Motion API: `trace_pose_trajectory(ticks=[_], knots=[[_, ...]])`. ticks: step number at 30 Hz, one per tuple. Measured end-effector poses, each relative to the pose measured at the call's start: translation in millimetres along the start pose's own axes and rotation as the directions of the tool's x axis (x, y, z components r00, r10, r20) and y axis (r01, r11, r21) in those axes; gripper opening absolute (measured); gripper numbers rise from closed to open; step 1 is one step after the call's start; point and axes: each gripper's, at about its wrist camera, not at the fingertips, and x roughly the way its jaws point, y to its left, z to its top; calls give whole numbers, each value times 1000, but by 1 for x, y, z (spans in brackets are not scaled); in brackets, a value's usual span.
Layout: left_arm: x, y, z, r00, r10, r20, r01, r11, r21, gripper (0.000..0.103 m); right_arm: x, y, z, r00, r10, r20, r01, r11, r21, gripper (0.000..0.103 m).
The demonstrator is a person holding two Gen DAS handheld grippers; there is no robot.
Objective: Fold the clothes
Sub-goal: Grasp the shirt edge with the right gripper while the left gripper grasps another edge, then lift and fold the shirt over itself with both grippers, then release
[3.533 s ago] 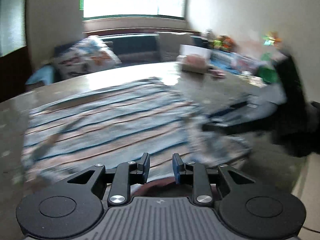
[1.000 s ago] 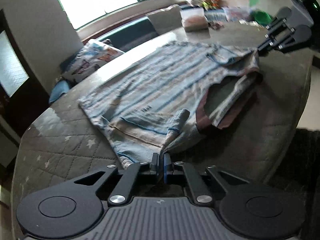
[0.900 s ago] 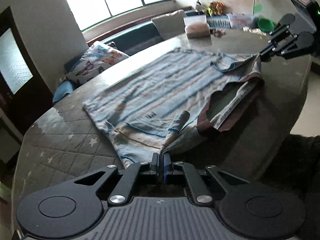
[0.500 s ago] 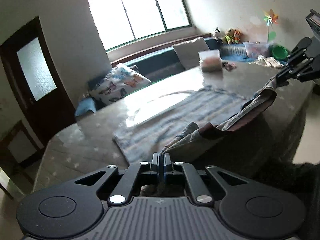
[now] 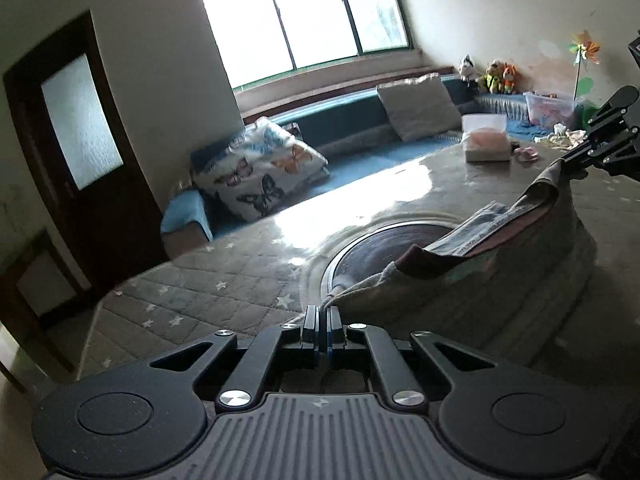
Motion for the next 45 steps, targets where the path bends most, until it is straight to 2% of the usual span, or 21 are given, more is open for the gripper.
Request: trace_pose_trajectory(ticks=[6, 13, 18, 21, 23, 25, 28, 30, 32, 35, 40, 45], knots=[[77, 23, 8, 994, -29, -103, 28, 1000, -15, 3, 71, -21, 13, 997, 15, -79, -12, 999, 34, 3], [145, 36, 3, 982, -64, -177, 51, 996, -76, 4, 141, -39, 0, 988, 20, -151, 0, 991, 133, 3], [180, 39, -5, 973, -47, -227, 16, 991, -133, 8, 169, -48, -15, 983, 35, -178, 9, 970, 242, 5], [186, 48, -9, 972, -7, -237, -37, 983, -182, 10, 176, -55, -18, 985, 24, -169, 29, 954, 300, 12], [181, 53, -7, 975, 13, -223, -63, 974, -216, 15, 175, -60, -16, 988, 8, -153, 43, 943, 331, 19], [172, 56, -5, 980, 23, -197, -70, 970, -235, 26, 167, -64, -13, 992, -22, -128, 65, 936, 345, 21], [154, 53, 1, 988, 35, -153, -72, 967, -244, 28, 155, -63, -8, 996, -26, -84, 55, 928, 370, 21], [146, 48, 6, 991, 11, -133, -46, 964, -261, 27, 150, -56, -6, 998, -4, -64, 28, 927, 375, 21], [146, 39, 8, 991, -45, -124, 9, 962, -273, 27, 153, -48, -4, 997, 49, -56, -24, 924, 381, 20], [156, 26, 7, 983, -112, -148, 66, 956, -285, 27, 169, -30, 0, 990, 127, -64, -94, 921, 379, 20], [182, 18, 2, 972, -133, -194, 73, 955, -287, 22, 195, -14, 1, 982, 172, -78, -126, 906, 404, 20], [200, 28, -7, 969, -120, -217, 44, 943, -329, 24, 214, -17, -4, 985, 151, -81, -98, 884, 458, 20]])
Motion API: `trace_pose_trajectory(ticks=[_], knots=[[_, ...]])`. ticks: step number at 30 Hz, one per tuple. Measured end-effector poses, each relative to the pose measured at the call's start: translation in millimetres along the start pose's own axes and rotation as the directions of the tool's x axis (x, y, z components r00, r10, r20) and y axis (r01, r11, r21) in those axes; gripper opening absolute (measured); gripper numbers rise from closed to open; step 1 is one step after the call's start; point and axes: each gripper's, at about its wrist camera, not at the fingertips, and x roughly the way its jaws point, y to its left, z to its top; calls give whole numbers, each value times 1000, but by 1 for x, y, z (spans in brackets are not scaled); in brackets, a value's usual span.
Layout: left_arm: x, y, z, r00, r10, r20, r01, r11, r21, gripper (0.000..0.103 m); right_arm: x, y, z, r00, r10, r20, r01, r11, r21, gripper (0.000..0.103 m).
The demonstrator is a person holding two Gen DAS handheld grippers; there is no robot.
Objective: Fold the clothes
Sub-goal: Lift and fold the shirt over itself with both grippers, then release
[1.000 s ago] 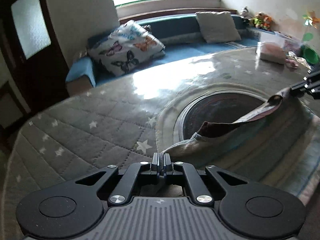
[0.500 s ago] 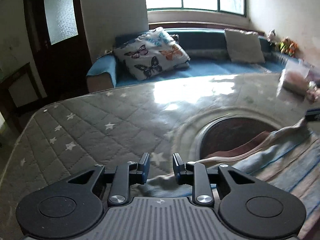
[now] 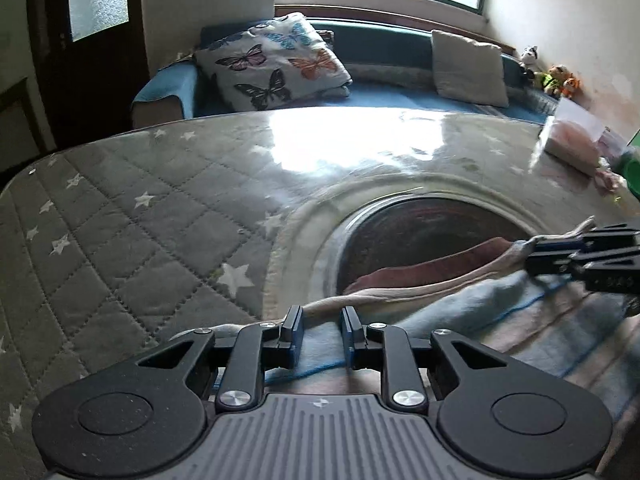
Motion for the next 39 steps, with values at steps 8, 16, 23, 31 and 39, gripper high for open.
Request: trace_pose_trajectory(ticks=[8, 16, 23, 31, 39], knots=[[-16, -19, 2, 998, -37, 51, 36, 999, 26, 23, -7, 7, 2, 999, -21, 29, 21, 1000, -4, 22], [1, -42, 0, 997, -77, 5, 76, 995, 59, 23, 6, 56, 3, 999, 43, 20, -41, 991, -127, 35], [6, -39, -5, 997, -73, 20, 72, 996, 56, 23, 16, 78, -7, 999, 35, -3, -35, 980, -196, 44], [6, -40, -9, 997, -63, 38, 62, 997, 42, 23, -2, 89, -24, 997, 67, -27, -71, 969, -236, 50], [2, -49, -16, 997, -34, 69, 30, 998, 59, 36, -42, 77, -54, 997, 57, -46, -66, 974, -219, 54]])
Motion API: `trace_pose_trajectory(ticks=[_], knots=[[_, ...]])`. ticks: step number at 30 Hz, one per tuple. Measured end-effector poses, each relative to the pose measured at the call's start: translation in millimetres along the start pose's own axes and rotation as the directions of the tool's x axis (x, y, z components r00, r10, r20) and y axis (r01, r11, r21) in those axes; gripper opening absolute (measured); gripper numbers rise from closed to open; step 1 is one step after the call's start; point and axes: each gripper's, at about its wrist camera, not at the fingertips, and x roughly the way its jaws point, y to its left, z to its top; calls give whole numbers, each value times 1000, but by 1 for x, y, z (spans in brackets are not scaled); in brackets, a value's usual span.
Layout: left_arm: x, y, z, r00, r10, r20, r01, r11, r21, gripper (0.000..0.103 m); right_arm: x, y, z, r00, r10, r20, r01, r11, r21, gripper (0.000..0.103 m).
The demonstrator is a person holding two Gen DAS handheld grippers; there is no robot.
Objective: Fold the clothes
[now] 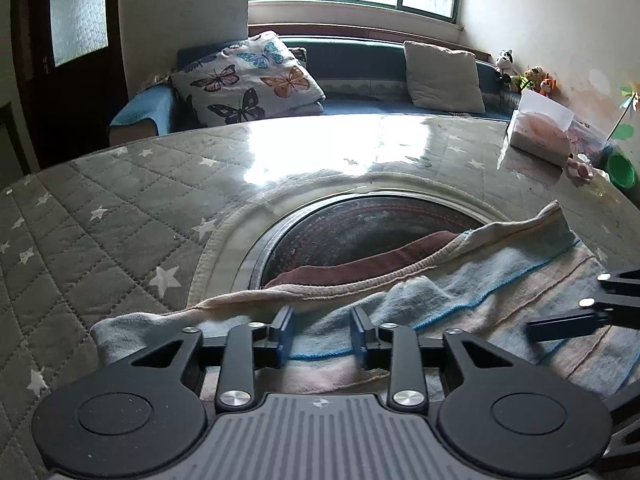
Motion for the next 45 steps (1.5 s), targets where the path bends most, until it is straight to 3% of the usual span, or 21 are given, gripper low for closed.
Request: trace_pose_trajectory(ticks=[9, 11, 20, 28, 36, 39, 41, 45], knots=[[-16, -2, -11, 999, 25, 19, -25, 1000, -3, 42, -55, -30, -49, 998, -50, 41, 45, 993, 111, 56], [-24, -2, -15, 999, 30, 29, -30, 1000, 1, 43, -65, -34, -58, 995, -91, 46, 85, 990, 114, 62], [-64, -4, -46, 995, 79, 56, -81, 996, 36, 49, -95, -52, -91, 990, -143, 20, 138, 976, 172, 62], [-99, 20, -78, 984, 176, 34, -172, 980, -98, 51, -117, -61, -96, 980, -190, 57, 172, 957, 233, 63], [-112, 35, -98, 988, 155, -7, -152, 964, -220, 50, -110, -89, -92, 971, -231, 69, 193, 918, 347, 62], [-114, 39, -99, 991, 130, -13, -130, 960, -250, 45, -102, -96, -94, 975, -214, 59, 176, 906, 385, 55], [-116, 41, -100, 993, 115, -14, -115, 957, -265, 40, -99, -98, -95, 978, -202, 54, 164, 901, 402, 45], [-117, 46, -101, 996, 86, -17, -88, 951, -296, 23, -97, -101, -98, 978, -199, 58, 157, 894, 421, 28]])
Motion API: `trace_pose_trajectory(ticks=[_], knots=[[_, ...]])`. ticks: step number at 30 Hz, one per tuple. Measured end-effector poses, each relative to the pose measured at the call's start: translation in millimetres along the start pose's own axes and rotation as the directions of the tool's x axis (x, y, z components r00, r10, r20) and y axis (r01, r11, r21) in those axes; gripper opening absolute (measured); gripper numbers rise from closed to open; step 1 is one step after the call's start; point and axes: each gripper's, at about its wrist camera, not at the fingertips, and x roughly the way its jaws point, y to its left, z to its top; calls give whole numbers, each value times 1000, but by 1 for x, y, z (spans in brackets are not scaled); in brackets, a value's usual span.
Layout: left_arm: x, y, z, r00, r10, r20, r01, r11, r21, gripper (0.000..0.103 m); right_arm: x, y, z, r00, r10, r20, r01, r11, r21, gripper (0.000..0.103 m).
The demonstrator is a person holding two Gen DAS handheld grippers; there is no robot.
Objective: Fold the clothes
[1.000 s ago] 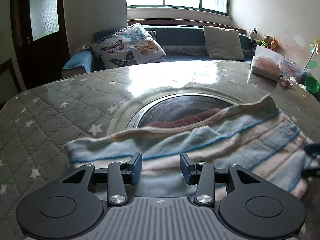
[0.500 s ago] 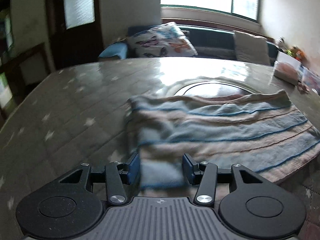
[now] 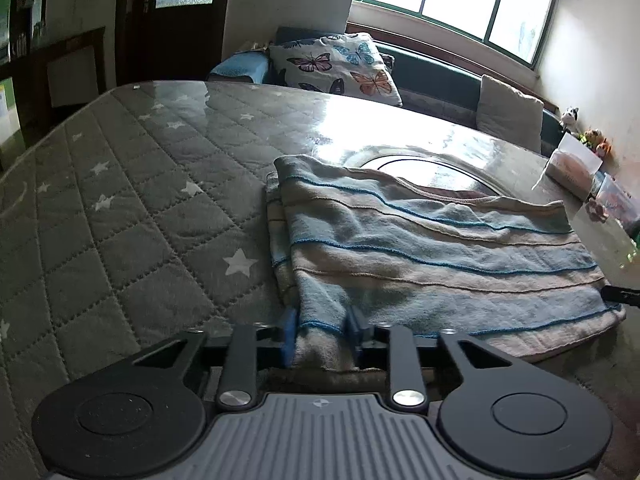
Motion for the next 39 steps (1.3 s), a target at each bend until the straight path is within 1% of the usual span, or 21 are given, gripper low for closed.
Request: trace_pose_trajectory(ticks=[1, 2, 4, 8, 11, 18, 19, 21, 23, 24, 25, 27, 29, 32, 36, 39], knots=[[-1, 1, 0, 1000, -10, -5, 10, 1000, -11, 19, 0, -1, 0, 1000, 4, 0, -4, 1000, 5, 21], [-2, 1, 0, 1000, -14, -6, 14, 1000, -12, 18, -1, -1, 0, 1000, 6, 1, -6, 1000, 7, 18], [-5, 1, 0, 1000, -21, -10, 21, 1000, -14, 15, -3, 0, -1, 1000, 6, 5, -6, 1000, 3, 14], [-18, -5, -9, 999, -46, -29, 47, 999, 8, 13, -13, -3, -3, 1000, 0, 4, 0, 1000, 0, 7], [-31, -10, -21, 996, -76, -53, 78, 997, 26, 13, -28, -8, -10, 1000, -8, -8, 8, 1000, -3, 7], [-68, -33, -61, 988, -115, -103, 127, 985, 115, 14, -77, -16, -48, 998, -43, -45, 42, 999, -14, 7], [-73, -34, -64, 988, -115, -104, 128, 984, 125, 18, -84, -17, -52, 997, -49, -52, 48, 999, -13, 7], [-82, -38, -72, 988, -115, -105, 129, 981, 145, 19, -95, -18, -60, 996, -60, -63, 59, 998, -11, 8], [-89, -37, -70, 991, -104, -87, 117, 980, 162, 21, -107, -16, -63, 996, -78, -50, 77, 997, -25, 10], [-93, -36, -68, 993, -98, -73, 109, 980, 166, 24, -112, -16, -62, 996, -84, -38, 82, 996, -33, 11], [-97, -35, -65, 995, -89, -52, 96, 981, 171, 26, -117, -15, -59, 996, -88, -22, 87, 995, -40, 11], [-102, -32, -57, 997, -80, -14, 81, 982, 173, 26, -122, -11, -50, 997, -80, 16, 81, 995, -55, 11], [-103, -31, -49, 997, -80, 21, 75, 983, 166, 26, -120, -5, -40, 997, -59, 44, 61, 996, -67, 11], [-97, -34, -38, 994, -91, 57, 81, 984, 156, 26, -105, 4, -24, 998, -21, 65, 27, 996, -88, 12], [-75, -42, -26, 993, -106, 59, 96, 982, 160, 26, -76, 15, -7, 998, 15, 68, -7, 993, -116, 12], [-58, -48, -18, 992, -118, 49, 108, 981, 163, 26, -53, 18, 0, 998, 17, 56, -11, 993, -120, 12]])
